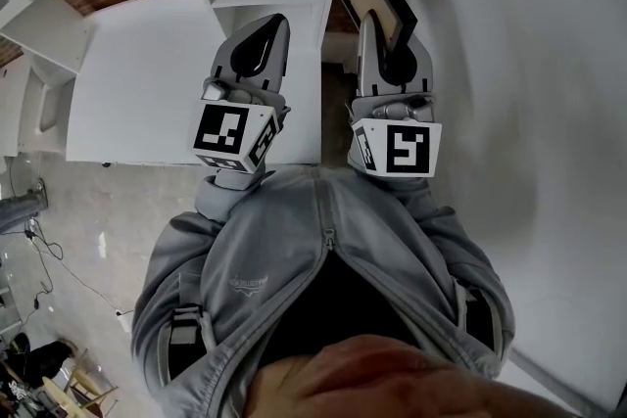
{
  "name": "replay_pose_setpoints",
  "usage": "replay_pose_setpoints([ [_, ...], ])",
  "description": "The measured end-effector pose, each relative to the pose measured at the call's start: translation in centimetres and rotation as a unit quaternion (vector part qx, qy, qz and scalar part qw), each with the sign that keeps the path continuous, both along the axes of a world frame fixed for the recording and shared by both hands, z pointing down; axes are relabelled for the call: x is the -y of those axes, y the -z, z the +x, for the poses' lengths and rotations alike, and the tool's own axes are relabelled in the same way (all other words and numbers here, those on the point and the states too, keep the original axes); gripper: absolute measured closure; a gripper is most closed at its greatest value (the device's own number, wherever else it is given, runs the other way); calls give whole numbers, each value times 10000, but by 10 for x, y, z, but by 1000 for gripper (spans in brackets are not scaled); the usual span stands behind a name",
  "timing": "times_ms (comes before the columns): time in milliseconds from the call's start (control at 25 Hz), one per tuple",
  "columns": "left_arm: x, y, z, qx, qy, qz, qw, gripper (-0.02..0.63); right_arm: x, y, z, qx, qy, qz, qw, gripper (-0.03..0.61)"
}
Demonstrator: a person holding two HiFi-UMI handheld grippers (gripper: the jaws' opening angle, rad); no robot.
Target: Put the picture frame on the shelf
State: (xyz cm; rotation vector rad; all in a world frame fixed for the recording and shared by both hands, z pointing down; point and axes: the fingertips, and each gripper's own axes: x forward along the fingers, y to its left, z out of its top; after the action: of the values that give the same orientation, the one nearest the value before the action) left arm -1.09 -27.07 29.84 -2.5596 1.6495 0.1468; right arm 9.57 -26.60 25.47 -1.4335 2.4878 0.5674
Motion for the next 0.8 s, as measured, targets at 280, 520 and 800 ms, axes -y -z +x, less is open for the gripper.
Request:
replay_pose_setpoints([
  [280,9,11,-6,44,-61,38,10000,606,0,8,-11,-74,-31,117,9999,545],
  [520,28,30,-17,118,-215,186,9995,606,14,21,-28,-111,-127,248,9996,545],
  [800,43,49,-33,206,-390,279,9986,606,21,42,-45,-61,-274,378,9989,545],
])
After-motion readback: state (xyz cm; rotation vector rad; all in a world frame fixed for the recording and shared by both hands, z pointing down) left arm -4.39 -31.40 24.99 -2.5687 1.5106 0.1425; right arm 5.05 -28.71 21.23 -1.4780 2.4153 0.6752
